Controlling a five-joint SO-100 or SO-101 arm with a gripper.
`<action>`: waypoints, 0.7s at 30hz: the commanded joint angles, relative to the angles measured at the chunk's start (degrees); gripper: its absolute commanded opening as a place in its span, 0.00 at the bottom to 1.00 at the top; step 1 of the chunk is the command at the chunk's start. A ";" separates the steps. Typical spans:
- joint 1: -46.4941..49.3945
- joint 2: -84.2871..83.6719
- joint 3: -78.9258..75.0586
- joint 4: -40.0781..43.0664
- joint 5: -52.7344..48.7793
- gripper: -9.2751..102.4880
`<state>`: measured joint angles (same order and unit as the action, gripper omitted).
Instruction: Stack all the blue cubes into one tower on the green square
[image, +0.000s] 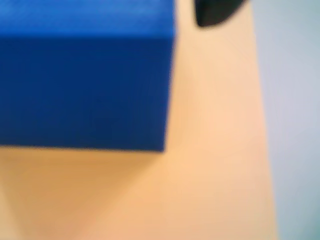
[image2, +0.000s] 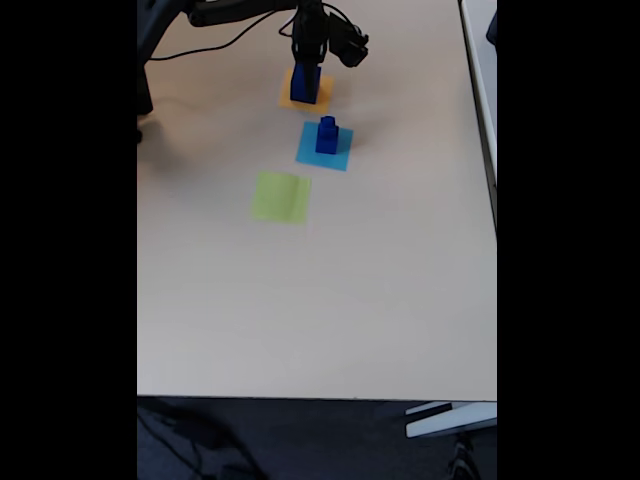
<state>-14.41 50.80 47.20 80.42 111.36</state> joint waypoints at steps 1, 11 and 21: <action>-0.09 1.05 -3.16 0.44 -0.18 0.41; -0.26 0.88 -2.64 1.76 1.23 0.24; 0.53 0.62 -4.31 3.78 0.88 0.14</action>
<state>-14.41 50.45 46.32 83.41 112.24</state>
